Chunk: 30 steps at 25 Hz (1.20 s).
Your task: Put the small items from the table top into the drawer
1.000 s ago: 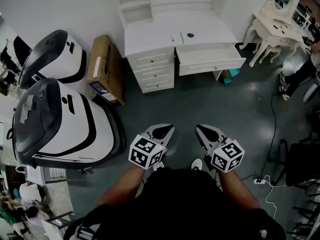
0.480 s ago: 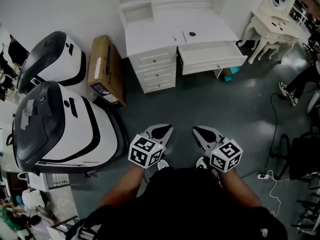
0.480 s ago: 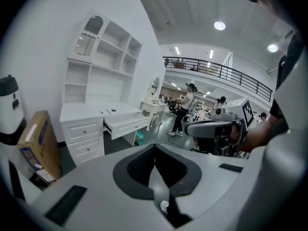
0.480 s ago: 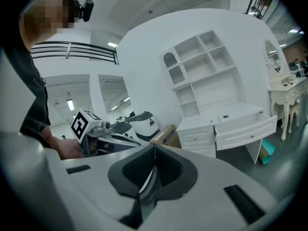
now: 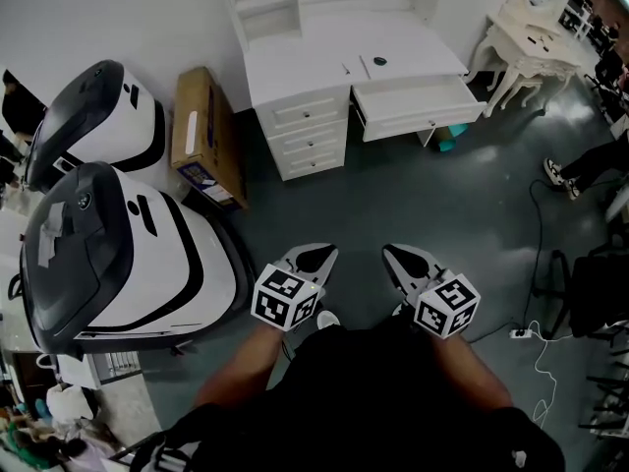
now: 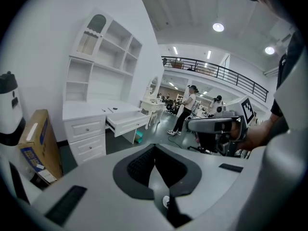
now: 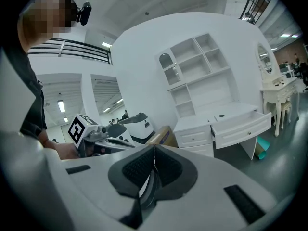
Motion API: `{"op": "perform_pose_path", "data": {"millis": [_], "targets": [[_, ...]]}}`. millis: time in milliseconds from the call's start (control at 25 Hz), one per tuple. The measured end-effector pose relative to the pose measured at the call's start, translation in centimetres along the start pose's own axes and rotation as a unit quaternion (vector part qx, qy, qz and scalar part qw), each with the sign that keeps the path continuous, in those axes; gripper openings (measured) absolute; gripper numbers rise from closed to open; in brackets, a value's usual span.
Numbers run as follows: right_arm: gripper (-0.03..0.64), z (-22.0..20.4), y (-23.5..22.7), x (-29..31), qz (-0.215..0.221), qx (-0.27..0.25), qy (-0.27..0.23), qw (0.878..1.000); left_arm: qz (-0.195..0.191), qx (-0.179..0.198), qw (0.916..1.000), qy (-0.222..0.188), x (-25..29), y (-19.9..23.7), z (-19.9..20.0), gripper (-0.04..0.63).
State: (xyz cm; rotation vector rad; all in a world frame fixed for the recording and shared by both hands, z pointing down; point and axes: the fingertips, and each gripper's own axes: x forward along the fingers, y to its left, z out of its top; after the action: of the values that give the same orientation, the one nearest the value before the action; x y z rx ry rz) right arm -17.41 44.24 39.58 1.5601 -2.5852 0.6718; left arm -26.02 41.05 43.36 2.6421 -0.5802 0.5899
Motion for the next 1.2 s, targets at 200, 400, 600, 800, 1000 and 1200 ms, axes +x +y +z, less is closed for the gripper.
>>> {"op": "perform_pose_path", "data": {"millis": [200, 400, 600, 800, 1000, 1200], "targets": [[0.025, -0.7, -0.1, 0.4, -0.015, 0.023, 0.005, 1.0, -0.002, 0.002, 1.0, 0.004, -0.7, 0.8, -0.7, 0.01], [0.025, 0.4, -0.2, 1.2, -0.016, 0.017, -0.001, 1.0, 0.009, -0.005, 0.9999, -0.002, -1.0, 2.2, -0.3, 0.009], [0.025, 1.0, -1.0, 2.1, -0.01, 0.015, -0.006, 1.0, 0.013, -0.003, 0.9998, -0.011, -0.7, 2.6, 0.4, 0.009], [0.025, 2.7, -3.6, 3.6, -0.006, 0.019, -0.017, 1.0, 0.022, -0.009, 0.9996, -0.011, 0.5, 3.7, 1.3, 0.009], [0.025, 4.8, -7.0, 5.5, 0.01, 0.017, -0.022, 1.0, 0.04, -0.005, 0.9991, -0.013, 3.4, 5.5, 3.9, 0.009], [0.025, 7.6, -11.7, 7.1, 0.021, 0.012, -0.028, 0.999, 0.042, 0.017, 0.9989, -0.015, 7.9, 6.1, 7.8, 0.009]]}}
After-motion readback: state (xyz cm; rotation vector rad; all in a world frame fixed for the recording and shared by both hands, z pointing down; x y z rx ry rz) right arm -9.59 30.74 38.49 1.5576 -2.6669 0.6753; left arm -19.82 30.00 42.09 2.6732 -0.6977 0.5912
